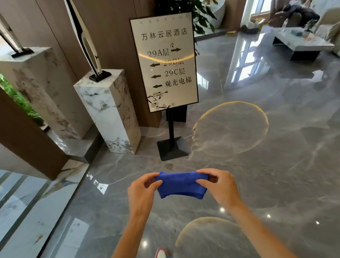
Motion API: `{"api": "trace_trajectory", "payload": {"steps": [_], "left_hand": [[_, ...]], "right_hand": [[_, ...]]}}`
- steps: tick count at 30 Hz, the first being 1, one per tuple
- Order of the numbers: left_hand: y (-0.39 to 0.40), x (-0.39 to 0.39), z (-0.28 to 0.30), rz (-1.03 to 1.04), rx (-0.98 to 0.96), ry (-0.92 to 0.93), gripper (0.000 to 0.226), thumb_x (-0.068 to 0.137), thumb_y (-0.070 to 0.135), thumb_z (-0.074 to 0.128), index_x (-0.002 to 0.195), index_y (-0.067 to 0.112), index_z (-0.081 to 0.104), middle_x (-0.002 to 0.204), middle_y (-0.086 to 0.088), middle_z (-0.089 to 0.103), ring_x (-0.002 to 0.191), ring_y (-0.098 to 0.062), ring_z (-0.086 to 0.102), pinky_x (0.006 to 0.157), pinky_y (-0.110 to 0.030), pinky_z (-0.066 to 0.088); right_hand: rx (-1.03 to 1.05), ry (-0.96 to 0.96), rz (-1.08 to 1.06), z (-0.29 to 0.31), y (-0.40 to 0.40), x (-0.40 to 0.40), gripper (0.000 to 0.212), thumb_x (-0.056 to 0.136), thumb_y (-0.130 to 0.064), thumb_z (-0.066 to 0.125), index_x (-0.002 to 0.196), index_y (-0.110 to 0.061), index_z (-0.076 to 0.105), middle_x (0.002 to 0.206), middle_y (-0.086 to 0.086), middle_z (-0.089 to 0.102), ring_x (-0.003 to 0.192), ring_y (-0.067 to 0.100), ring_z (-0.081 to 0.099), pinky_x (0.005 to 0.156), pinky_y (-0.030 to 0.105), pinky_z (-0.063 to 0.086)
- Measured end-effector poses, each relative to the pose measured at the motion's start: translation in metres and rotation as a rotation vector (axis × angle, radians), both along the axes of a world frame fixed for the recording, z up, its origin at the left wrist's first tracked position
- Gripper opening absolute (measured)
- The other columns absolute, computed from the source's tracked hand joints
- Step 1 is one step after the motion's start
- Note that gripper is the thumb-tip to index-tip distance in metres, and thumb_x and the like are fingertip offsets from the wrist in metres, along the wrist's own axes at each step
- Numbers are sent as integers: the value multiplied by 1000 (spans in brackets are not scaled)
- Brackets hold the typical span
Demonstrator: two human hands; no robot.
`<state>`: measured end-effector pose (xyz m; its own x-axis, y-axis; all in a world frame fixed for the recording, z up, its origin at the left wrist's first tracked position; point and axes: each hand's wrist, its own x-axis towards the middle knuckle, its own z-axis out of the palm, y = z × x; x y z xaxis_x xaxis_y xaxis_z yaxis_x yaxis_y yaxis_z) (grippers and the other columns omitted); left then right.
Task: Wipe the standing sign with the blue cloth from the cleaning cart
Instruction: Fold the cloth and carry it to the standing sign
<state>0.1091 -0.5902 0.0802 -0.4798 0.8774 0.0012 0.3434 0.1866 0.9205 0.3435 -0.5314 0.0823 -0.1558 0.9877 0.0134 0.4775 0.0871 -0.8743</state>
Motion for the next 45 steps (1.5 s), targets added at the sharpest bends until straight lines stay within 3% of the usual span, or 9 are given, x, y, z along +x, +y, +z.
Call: {"api": "trace_trajectory", "payload": {"steps": [3,10,14,20,23,28,32,37,45], "left_hand": [[32,-18,-5,0,-7,17,21,86,11,76,102,25,75,81,14,73,84,11,66,66,-3,51],[129,-73,-7,28,-8,-42,21,84,10,77,100,23,77,80,15,73,81,10,66,64,-4,51],[176,-96,-3,17,-5,-71,22,82,9,78,97,25,77,82,11,75,79,5,68,66,-8,53],[241,-112,-2,-2,-21,-118,20,85,11,76,98,26,75,86,10,74,82,0,69,64,-9,55],[267,-113,-5,-23,-34,-125,20,85,11,76,97,27,74,85,11,73,81,0,68,62,-6,52],[320,-110,-12,-23,-46,-130,22,84,11,77,93,31,74,82,10,74,82,1,69,64,-8,53],[376,-95,-15,0,-24,-145,25,82,9,79,89,33,75,78,9,75,77,0,69,64,-9,53],[451,-67,-14,44,-27,-170,26,83,10,78,89,35,75,82,5,76,78,-3,70,66,-15,54],[537,-35,-12,143,-36,-222,29,82,6,78,83,35,75,72,10,75,73,-1,70,60,-13,53]], "right_hand": [[-18,11,1,-4,35,-22,27,84,-12,77,105,-30,78,99,-14,75,93,4,69,81,20,58],[-3,-1,6,-1,132,-79,27,83,-9,76,99,-31,77,95,-15,76,90,4,70,79,21,57],[5,-4,2,3,179,-102,45,82,-7,74,83,-52,71,90,-24,73,86,1,69,73,13,54],[-53,4,-46,-2,237,-120,33,86,-9,72,88,-42,70,86,-11,75,82,11,71,77,40,60],[-86,-15,-49,-6,261,-125,24,89,-11,69,97,-34,69,93,-6,75,88,16,71,82,45,58],[-101,-45,-59,-12,314,-125,18,92,-13,65,101,-28,66,94,-6,72,87,13,69,76,35,58],[-83,-54,-68,-15,371,-115,20,95,-16,63,101,-35,60,93,-15,67,86,8,64,68,17,45],[-105,-31,-41,-11,453,-92,17,96,-18,61,101,-34,58,97,-14,65,90,5,62,70,17,47],[-167,55,90,-7,556,-62,17,96,-13,63,102,-29,62,97,-2,71,92,19,67,83,38,57]]}}
